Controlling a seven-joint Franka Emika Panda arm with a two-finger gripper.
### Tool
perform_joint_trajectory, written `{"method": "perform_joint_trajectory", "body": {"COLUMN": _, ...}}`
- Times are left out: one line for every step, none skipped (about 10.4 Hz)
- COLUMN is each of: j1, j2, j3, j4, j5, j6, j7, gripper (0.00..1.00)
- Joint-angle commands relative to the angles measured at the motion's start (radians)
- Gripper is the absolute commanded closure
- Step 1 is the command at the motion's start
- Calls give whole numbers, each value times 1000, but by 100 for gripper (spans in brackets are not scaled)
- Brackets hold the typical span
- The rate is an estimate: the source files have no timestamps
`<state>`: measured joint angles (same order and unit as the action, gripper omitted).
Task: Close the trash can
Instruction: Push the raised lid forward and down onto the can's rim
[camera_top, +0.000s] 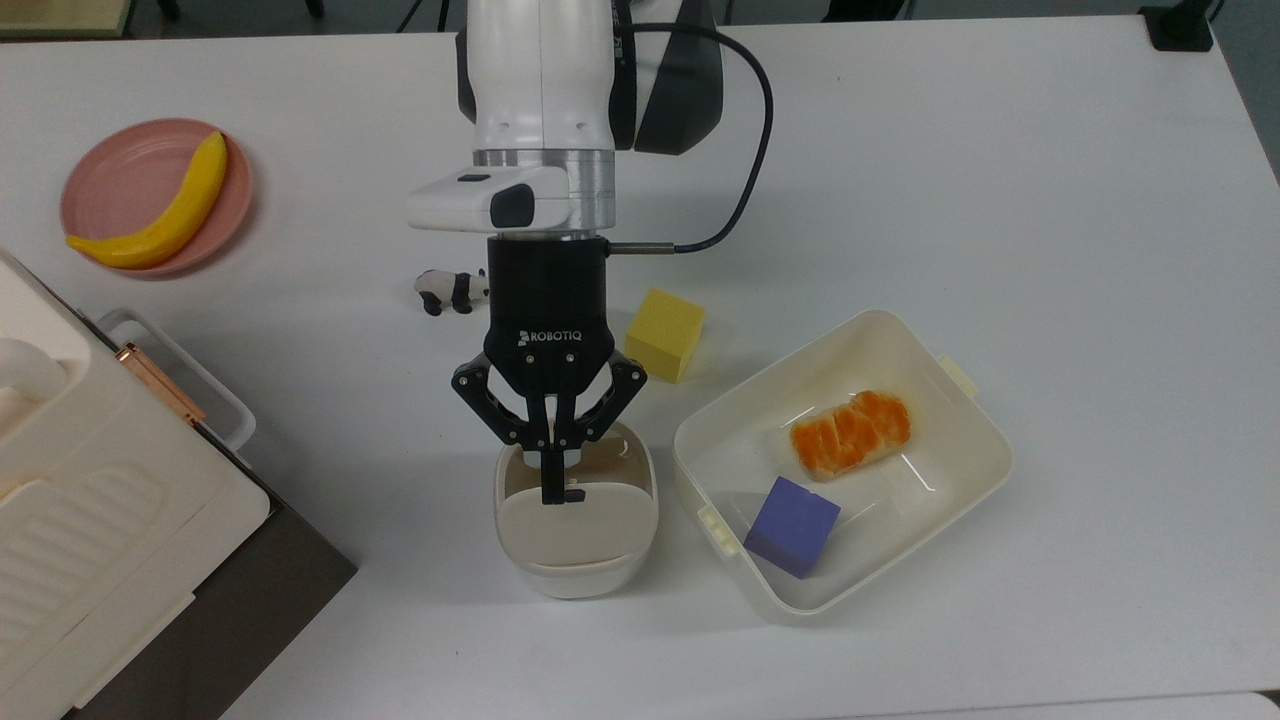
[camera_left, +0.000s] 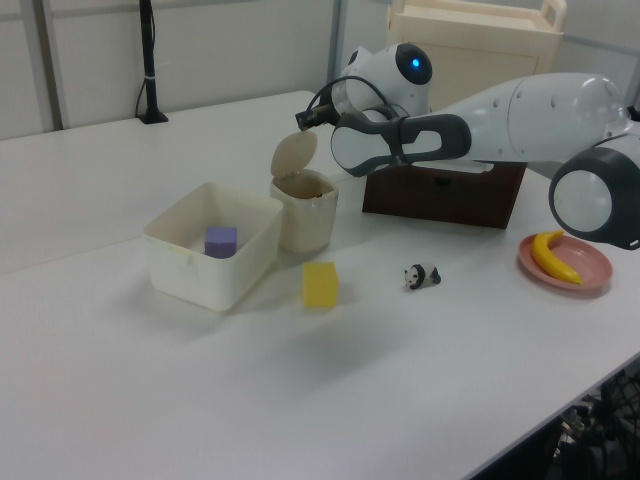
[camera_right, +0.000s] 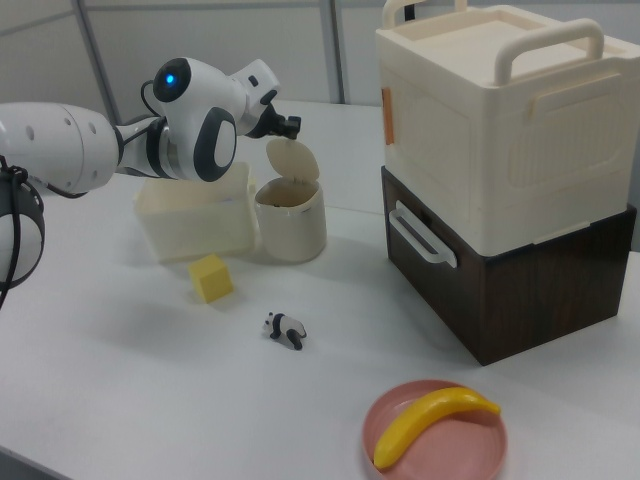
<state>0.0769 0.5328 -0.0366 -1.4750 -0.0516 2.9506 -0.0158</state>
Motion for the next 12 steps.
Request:
{"method": "perform_joint_trajectory", "body": {"j1": 4, "j2": 3, "j3": -11, "j4": 18, "j5": -4, "j6": 1, "j7": -10, "gripper": 100}}
{"method": "perform_joint_trajectory", "body": {"j1": -3, "j2": 1, "j3": -11, "j4": 16, "j5": -5, "j6": -1, "j7": -27, "gripper": 100}}
{"method": "perform_joint_trajectory", "body": {"j1": -3, "j2": 0, "j3": -11, "j4": 16, "j5": -5, "j6": -7, "j7": -32, "gripper": 100}}
{"method": "perform_joint_trajectory", "body": {"j1": -3, "j2": -10, "j3": -11, "j4": 9, "j5": -8, "j6": -27, "j7": -36, "gripper": 100}}
{"method": "perform_joint_trajectory", "body": {"j1": -3, "j2": -16, "j3": -12, "j4": 1, "j5": -8, "j6": -78, "j7": -59, "gripper": 100}}
{"method": "perform_joint_trajectory", "body": {"j1": -3, "j2": -20, "j3": -11, "j4": -4, "j5": -7, "j6": -118, "j7": -78, "gripper": 100}}
{"method": "perform_joint_trajectory", "body": {"j1": -6, "j2": -36, "j3": -12, "j4": -5, "j5": -7, "j6": -189, "j7": -87, "gripper": 100}}
{"method": "perform_joint_trajectory", "body": {"j1": -8, "j2": -49, "j3": -13, "j4": -7, "j5": -7, "j6": -271, "j7": -102, "gripper": 100}}
{"method": "perform_joint_trajectory", "body": {"j1": -6, "j2": -65, "j3": -11, "j4": -5, "j5": -7, "j6": -344, "j7": -108, "gripper": 100}}
{"method": "perform_joint_trajectory", "body": {"j1": -5, "j2": -68, "j3": -11, "j4": -7, "j5": -7, "j6": -390, "j7": -121, "gripper": 100}}
{"method": "perform_joint_trajectory", "body": {"j1": -3, "j2": -65, "j3": -11, "j4": -8, "j5": -7, "j6": -407, "j7": -122, "gripper": 100}}
{"method": "perform_joint_trajectory", "body": {"j1": 0, "j2": -63, "j3": -11, "j4": -21, "j5": -7, "j6": -409, "j7": -122, "gripper": 100}}
